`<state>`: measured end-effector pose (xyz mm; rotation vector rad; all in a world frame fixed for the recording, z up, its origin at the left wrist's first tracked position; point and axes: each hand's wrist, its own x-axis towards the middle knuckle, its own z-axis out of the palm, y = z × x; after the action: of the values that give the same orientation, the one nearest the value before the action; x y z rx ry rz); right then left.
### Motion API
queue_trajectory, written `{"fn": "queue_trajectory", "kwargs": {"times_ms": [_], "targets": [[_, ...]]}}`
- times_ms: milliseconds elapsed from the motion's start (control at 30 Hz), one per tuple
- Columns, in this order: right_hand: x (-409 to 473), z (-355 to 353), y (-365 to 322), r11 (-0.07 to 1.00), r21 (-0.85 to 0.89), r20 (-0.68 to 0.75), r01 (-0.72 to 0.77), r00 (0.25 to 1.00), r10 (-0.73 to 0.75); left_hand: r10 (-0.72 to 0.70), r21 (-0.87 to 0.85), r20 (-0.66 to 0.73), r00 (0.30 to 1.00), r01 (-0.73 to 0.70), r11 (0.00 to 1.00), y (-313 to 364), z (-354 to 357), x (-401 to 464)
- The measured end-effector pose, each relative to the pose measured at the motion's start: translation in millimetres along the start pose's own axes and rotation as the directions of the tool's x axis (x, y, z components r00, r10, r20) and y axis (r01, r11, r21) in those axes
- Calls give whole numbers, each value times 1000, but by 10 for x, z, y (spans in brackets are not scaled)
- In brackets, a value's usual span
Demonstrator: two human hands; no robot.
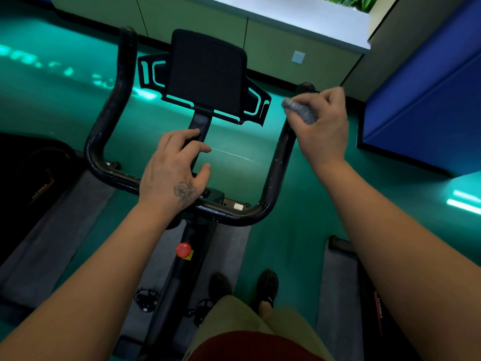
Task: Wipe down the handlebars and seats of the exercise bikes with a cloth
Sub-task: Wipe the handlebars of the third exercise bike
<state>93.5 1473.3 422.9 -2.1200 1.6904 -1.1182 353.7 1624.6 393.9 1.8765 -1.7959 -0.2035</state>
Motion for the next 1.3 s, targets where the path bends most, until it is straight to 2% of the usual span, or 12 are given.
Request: {"fn": "queue_trajectory", "kwargs": {"times_ms": [167, 467, 800, 933, 1067, 1300], "targets": [[-331, 36, 58, 997, -63, 112, 52, 993, -44, 4, 1, 9, 1000, -4, 1000, -11, -1, -5], [36, -56, -22, 997, -68, 36, 35, 999, -32, -1, -14, 13, 1000, 1, 1000, -29, 10, -9], [-406, 14, 93, 986, 133, 160, -105, 984, 83, 11, -14, 4, 1000, -11, 1000, -41, 21, -4], [-223, -24, 51, 992, 88, 138, -93, 987, 81, 6, -19, 0, 1000, -6, 1000, -42, 14, -3], [-26, -60, 32, 985, 129, 76, -113, 992, 104, -1, -20, 1, 1000, 1, 1000, -33, 20, -3], [-411, -19, 76, 968, 189, 173, -165, 976, 133, -1, -26, -12, 1000, 1, 1000, -38, 26, -2]]}}
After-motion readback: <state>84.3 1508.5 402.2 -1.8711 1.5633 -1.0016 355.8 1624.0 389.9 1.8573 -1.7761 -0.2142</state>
